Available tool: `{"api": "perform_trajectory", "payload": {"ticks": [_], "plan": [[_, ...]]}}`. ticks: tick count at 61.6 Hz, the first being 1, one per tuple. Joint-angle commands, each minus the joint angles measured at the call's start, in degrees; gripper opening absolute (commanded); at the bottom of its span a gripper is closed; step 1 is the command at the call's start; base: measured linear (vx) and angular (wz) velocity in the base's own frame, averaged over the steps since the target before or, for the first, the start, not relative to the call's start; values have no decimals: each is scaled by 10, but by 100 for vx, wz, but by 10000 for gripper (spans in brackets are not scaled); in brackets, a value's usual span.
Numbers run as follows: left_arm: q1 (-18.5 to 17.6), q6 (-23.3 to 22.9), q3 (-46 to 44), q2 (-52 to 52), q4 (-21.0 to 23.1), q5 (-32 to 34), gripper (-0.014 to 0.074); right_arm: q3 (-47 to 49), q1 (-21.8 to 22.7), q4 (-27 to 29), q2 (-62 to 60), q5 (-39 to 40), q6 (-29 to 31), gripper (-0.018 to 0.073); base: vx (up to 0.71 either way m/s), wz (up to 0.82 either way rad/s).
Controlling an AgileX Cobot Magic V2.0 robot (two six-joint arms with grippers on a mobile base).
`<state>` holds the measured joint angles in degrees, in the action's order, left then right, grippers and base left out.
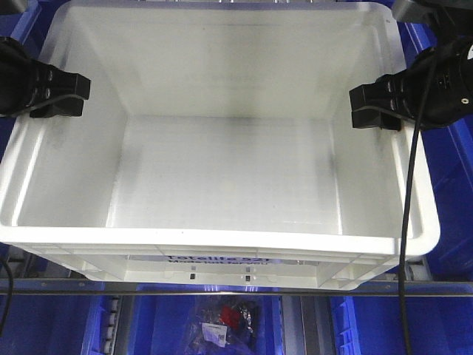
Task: Move bin from left to right shelf
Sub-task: 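Pull the gripped crate off the rollers toward the robot, then hold the crate with both grippers while the base turns away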
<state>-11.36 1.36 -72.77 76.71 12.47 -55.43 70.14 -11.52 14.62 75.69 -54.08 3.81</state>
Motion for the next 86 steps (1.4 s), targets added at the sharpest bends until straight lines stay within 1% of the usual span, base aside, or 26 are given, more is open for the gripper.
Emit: {"api": "perform_trajectory", "payload": {"ticks": [1,86], "plan": [[-2,25,-20,-29,15,49,-8,20,4,-9,-21,49,6,-4,-8,-3],[-2,25,-20,-29,15,49,-8,20,4,-9,-21,49,6,-4,-14,-5]]}}
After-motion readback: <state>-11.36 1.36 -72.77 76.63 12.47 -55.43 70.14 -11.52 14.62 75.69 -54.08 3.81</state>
